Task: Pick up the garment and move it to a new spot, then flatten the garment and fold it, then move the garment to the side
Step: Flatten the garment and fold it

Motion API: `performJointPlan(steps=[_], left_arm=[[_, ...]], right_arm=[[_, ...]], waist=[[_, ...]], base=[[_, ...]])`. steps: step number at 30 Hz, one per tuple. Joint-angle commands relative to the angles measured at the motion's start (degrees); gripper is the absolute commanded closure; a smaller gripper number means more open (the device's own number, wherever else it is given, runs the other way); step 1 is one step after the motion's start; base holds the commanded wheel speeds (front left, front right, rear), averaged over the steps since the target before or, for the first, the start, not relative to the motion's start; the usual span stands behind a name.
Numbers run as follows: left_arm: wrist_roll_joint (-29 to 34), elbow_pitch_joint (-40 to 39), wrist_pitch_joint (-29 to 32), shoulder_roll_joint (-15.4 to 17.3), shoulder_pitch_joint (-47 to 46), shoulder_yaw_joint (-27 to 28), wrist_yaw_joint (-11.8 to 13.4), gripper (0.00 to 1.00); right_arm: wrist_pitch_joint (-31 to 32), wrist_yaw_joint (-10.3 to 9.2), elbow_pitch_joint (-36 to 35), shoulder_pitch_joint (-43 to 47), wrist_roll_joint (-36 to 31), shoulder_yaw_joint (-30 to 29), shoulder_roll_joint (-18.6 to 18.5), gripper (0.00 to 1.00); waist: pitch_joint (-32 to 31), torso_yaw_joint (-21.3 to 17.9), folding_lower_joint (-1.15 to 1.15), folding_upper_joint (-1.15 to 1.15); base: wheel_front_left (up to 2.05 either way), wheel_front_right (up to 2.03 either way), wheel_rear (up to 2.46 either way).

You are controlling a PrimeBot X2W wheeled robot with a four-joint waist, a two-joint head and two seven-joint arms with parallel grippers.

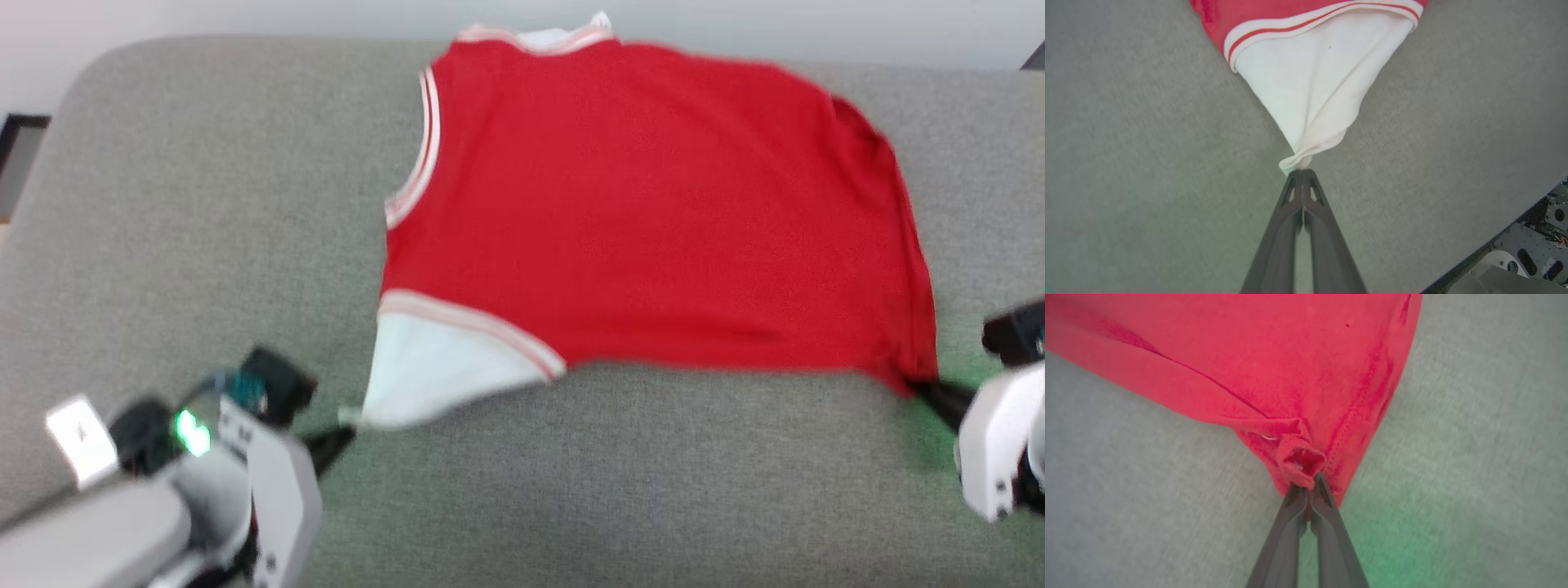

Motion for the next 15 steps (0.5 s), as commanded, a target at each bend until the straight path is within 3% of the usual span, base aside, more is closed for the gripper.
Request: performJointPlan(steps=[1, 4, 5, 11, 15], left_arm=[[-1.4, -3.2, -0.1, 1.6, 4.1, 0.0, 2.9, 1.0], [-2.7, -7.6, 0.7, 3.6, 10.0, 0.0, 6.8, 1.0], [-2.7, -7.6, 0.7, 3.6, 10.0, 0.0, 6.8, 1.0], [-6.4, -13.2, 0.7, 5.6, 19.4, 0.0, 13.2, 1.0], [-9.1, -15.5, 0.8, 4.9, 24.3, 0.0, 15.8, 1.0]], right_arm=[[1.4, -0.11, -2.3, 4.7, 1.7, -0.7, -1.5, 1.0], [3.7, -0.11, -6.4, 11.0, 3.9, -2.2, -3.4, 1.0], [3.7, -0.11, -6.4, 11.0, 3.9, -2.2, -3.4, 1.0], [8.2, -0.1, -13.4, 21.7, 6.6, -6.1, -4.9, 1.0], [11.8, -0.11, -15.8, 27.5, 7.4, -9.3, -5.5, 1.0]], waist=[[-2.5, 0.2, 0.0, 0.0], [-3.2, 0.6, 0.0, 0.0], [-3.2, 0.6, 0.0, 0.0], [-3.5, 0.8, 0.0, 0.0], [-3.4, 1.0, 0.0, 0.0]], base=[[0.0, 0.0, 0.0], [0.0, 0.0, 0.0], [0.0, 0.0, 0.0], [0.0, 0.0, 0.0], [0.0, 0.0, 0.0]])
